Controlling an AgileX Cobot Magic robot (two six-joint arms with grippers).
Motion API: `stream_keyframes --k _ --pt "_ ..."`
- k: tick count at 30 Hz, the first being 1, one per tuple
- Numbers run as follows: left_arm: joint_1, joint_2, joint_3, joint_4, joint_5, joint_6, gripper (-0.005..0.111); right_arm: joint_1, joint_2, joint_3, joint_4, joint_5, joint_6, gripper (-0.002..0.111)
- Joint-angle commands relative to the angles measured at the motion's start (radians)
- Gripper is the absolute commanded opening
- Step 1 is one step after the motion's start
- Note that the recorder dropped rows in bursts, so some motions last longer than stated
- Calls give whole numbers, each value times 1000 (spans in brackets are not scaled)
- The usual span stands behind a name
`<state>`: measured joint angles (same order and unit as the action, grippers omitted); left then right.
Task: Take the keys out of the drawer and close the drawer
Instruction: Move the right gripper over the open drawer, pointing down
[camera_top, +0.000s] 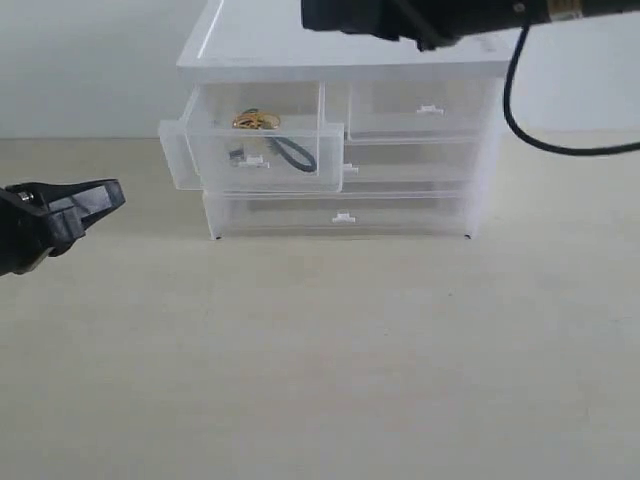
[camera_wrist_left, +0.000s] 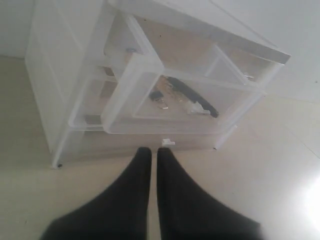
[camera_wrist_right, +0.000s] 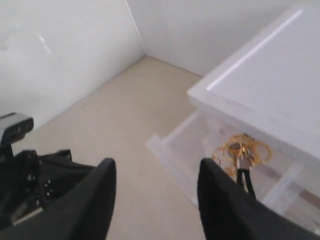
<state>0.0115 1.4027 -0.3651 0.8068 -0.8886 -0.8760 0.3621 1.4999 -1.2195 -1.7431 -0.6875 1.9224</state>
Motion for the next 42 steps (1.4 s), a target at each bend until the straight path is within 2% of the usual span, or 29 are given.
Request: stream_keyframes --k 1,4,8,14,35,37,39,42 --pt "4 -6 5 -133 -9 70 4 48 58 -103 -1 96 31 44" --pt "4 -6 5 -155 -26 93 4 75 120 -144 -1 146 36 44" --pt "4 -6 5 -129 -26 93 4 77 117 -191 -1 27 -7 44" --pt "4 -6 5 -85 29 93 4 77 113 -189 -1 -47 23 44" --pt "4 -6 5 -85 25 93 4 77 115 -182 -1 -23 49 44" --pt "4 -6 5 -85 25 93 4 81 115 -155 14 24 -97 44" --pt "4 -6 5 -85 25 93 4 97 101 -124 50 146 -233 44" --pt "4 -6 5 -85 25 93 4 142 65 -59 260 446 -618 44"
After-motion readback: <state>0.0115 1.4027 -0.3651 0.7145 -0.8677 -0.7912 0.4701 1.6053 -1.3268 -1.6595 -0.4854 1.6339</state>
